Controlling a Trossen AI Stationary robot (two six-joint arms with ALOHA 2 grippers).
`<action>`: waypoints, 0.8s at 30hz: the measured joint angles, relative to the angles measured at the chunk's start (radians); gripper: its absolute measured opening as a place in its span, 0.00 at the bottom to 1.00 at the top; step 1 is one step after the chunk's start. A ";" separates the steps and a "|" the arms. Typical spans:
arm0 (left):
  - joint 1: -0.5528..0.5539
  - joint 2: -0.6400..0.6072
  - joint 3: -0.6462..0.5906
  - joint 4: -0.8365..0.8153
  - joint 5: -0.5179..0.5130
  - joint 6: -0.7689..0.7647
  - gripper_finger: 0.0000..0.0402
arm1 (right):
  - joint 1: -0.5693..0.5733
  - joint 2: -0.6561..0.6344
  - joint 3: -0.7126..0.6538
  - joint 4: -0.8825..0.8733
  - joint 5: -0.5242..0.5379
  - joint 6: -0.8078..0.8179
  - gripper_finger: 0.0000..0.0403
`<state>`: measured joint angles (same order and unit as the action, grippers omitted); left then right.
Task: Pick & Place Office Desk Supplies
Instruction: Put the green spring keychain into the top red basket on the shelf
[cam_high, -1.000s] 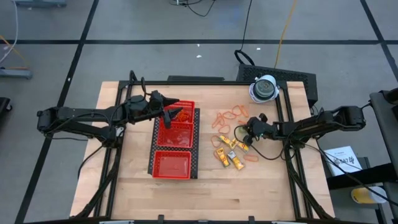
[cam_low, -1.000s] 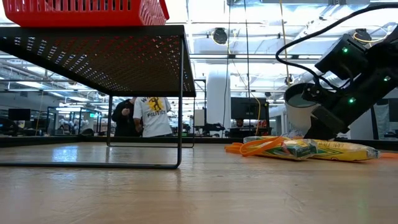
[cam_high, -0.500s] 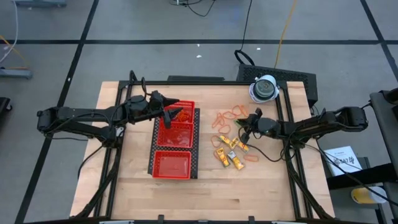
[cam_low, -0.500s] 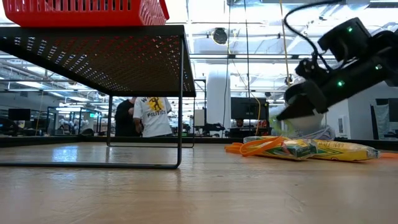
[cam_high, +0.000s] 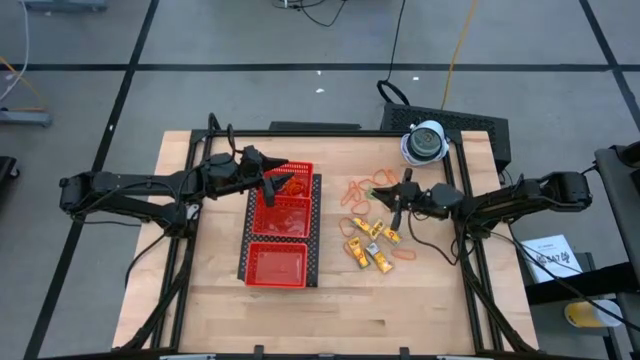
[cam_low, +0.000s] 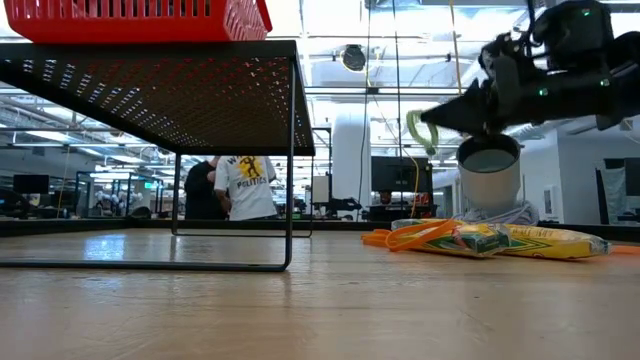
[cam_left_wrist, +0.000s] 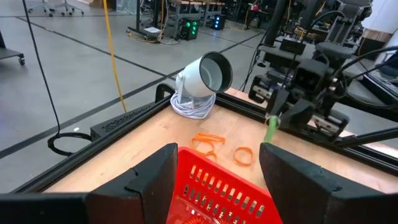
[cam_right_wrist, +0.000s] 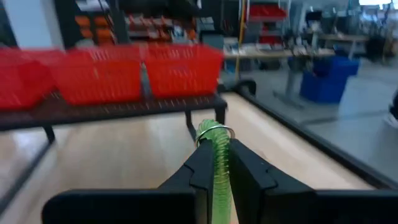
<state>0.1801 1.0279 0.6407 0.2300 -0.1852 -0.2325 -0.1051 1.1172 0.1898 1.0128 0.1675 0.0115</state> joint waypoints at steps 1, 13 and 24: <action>0.000 0.000 0.000 0.000 0.000 0.000 0.60 | 0.000 0.000 0.000 0.021 -0.014 -0.003 0.06; 0.000 0.000 0.000 0.009 0.000 -0.008 0.60 | -0.015 0.000 0.002 0.233 -0.200 -0.013 0.07; -0.042 0.078 0.002 0.185 0.059 0.012 0.60 | -0.011 0.013 0.042 0.262 -0.224 0.020 0.07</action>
<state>0.1376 1.1055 0.6422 0.4146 -0.1258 -0.2208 -0.1162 1.1299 0.2317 1.2752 -0.0570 0.0315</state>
